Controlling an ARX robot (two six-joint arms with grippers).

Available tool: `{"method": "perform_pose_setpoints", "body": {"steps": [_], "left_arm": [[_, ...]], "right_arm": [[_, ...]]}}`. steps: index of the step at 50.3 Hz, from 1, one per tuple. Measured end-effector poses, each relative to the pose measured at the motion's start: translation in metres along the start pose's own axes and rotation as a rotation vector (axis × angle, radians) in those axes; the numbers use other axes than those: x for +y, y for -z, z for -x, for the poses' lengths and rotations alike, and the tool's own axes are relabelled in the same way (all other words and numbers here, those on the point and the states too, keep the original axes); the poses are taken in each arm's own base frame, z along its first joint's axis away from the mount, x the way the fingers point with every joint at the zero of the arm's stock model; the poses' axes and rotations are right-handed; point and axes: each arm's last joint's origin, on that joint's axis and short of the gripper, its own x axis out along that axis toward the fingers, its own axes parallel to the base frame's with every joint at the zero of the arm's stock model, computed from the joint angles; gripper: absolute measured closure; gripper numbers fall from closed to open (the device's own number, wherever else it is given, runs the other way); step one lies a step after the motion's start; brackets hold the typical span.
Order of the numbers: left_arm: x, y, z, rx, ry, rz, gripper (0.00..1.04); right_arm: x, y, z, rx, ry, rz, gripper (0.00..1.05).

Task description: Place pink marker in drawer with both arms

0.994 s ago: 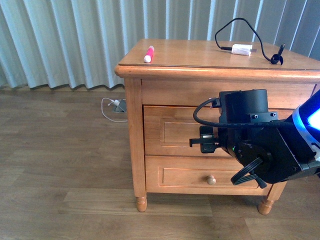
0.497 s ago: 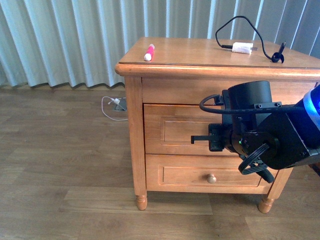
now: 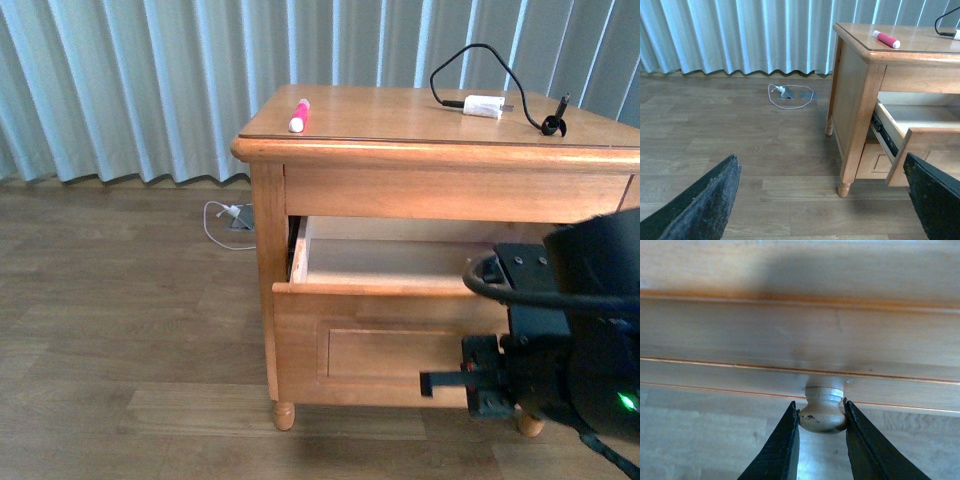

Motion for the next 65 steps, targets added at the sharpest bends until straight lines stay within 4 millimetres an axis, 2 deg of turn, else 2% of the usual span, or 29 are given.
{"method": "perform_pose_setpoints", "body": {"steps": [8, 13, 17, 23, 27, 35, 45, 51, 56, 65], "left_arm": [[0.000, 0.000, 0.000, 0.000, 0.000, 0.000, 0.06], [0.000, 0.000, 0.000, 0.000, 0.000, 0.000, 0.06], [0.000, 0.000, 0.000, 0.000, 0.000, 0.000, 0.06], [0.000, 0.000, 0.000, 0.000, 0.000, 0.000, 0.06], [0.000, 0.000, 0.000, 0.000, 0.000, 0.000, 0.06], [0.000, 0.000, 0.000, 0.000, 0.000, 0.000, 0.06], [0.000, 0.000, 0.000, 0.000, 0.000, 0.000, 0.06], [0.000, 0.000, 0.000, 0.000, 0.000, 0.000, 0.06], [0.000, 0.000, 0.000, 0.000, 0.000, 0.000, 0.06], [0.000, 0.000, 0.000, 0.000, 0.000, 0.000, 0.06]], "right_arm": [[-0.002, 0.025, 0.033, 0.034, -0.032, 0.009, 0.83], [-0.001, 0.031, 0.042, 0.033, -0.046, 0.015, 0.84], [-0.001, 0.034, 0.051, 0.025, -0.051, -0.002, 0.72], [-0.001, 0.037, 0.075, 0.019, -0.061, -0.026, 0.49], [0.000, 0.033, 0.093, 0.000, -0.068, -0.026, 0.36], [0.000, 0.017, 0.142, -0.085, -0.093, -0.028, 0.08], [-0.010, 0.009, 0.199, -0.175, -0.114, -0.036, 0.08], [-0.016, 0.011, 0.221, -0.207, -0.117, -0.037, 0.08], [-0.021, 0.011, 0.230, -0.230, -0.111, -0.046, 0.08], [-0.027, 0.009, 0.230, -0.249, -0.096, -0.068, 0.08]]}}
